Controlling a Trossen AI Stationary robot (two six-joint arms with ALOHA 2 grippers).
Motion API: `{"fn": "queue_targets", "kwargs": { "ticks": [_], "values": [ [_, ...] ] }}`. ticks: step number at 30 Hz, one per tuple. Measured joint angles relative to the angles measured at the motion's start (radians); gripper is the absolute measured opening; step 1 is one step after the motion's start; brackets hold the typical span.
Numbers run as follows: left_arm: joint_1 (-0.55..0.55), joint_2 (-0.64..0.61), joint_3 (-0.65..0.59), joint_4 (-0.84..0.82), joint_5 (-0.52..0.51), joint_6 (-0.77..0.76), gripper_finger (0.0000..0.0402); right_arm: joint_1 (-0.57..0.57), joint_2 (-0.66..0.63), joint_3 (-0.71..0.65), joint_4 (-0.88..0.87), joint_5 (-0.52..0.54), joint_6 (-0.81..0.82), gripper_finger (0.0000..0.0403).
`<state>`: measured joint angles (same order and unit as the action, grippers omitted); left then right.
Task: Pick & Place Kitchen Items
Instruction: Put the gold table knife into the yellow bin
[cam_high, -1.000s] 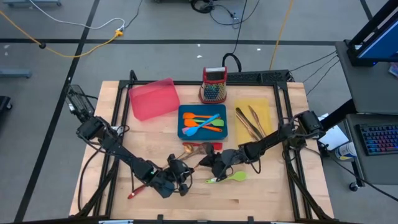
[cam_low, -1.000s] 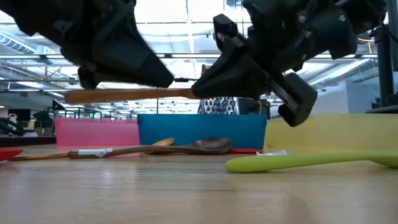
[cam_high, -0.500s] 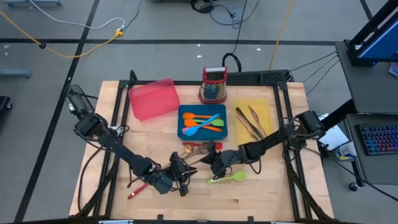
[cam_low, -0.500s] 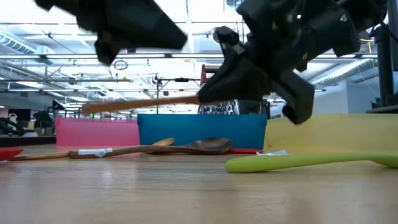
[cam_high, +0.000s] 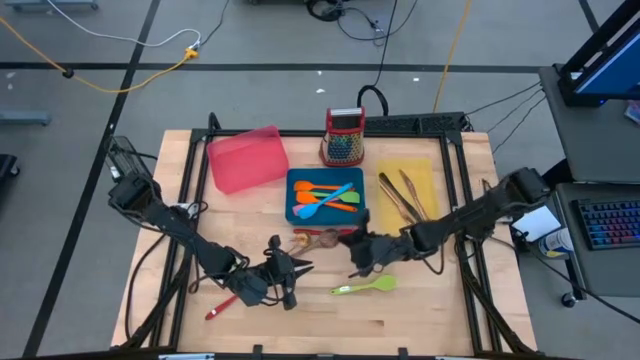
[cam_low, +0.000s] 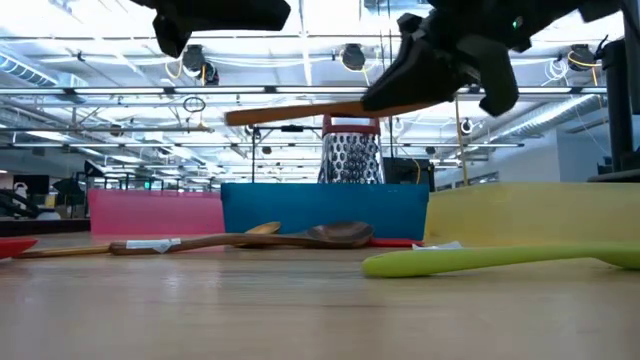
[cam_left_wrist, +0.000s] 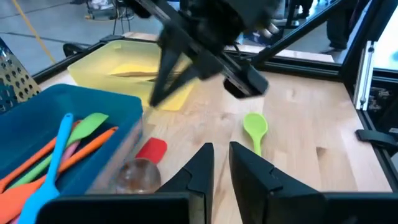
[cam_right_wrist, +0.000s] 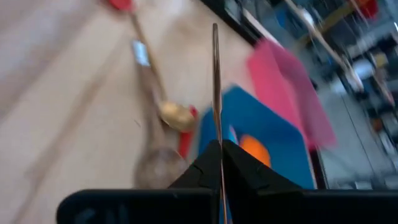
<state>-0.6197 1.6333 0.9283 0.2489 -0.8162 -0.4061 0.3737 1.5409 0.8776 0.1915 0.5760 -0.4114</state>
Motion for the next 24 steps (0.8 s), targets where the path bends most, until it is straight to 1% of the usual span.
{"fn": "queue_targets", "kwargs": {
  "ticks": [6,10,13,17,21,24],
  "values": [
    [0.000,0.000,0.000,-0.014,0.001,-0.006,0.0051,0.001,-0.112,0.000,-0.176,0.111,0.159,0.0000],
    [0.000,0.000,0.000,-0.014,0.001,-0.007,0.0051,0.001,-0.194,0.000,-0.284,0.132,0.282,0.0000],
    [0.000,0.000,0.000,-0.016,0.002,-0.006,0.0051,0.001,-0.252,0.000,-0.360,0.140,0.338,0.0000],
    [0.000,0.000,0.000,-0.016,0.003,0.006,0.0051,0.009,-0.321,0.000,-0.478,0.240,0.465,0.0000],
    [0.000,0.000,0.000,-0.023,0.004,0.005,0.0051,0.019,-0.383,0.000,-0.669,0.375,0.687,0.0000],
    [0.000,0.000,0.000,-0.022,0.004,0.005,0.0051,0.023,-0.410,0.000,-0.811,0.428,0.819,0.0001]
  ]
}}
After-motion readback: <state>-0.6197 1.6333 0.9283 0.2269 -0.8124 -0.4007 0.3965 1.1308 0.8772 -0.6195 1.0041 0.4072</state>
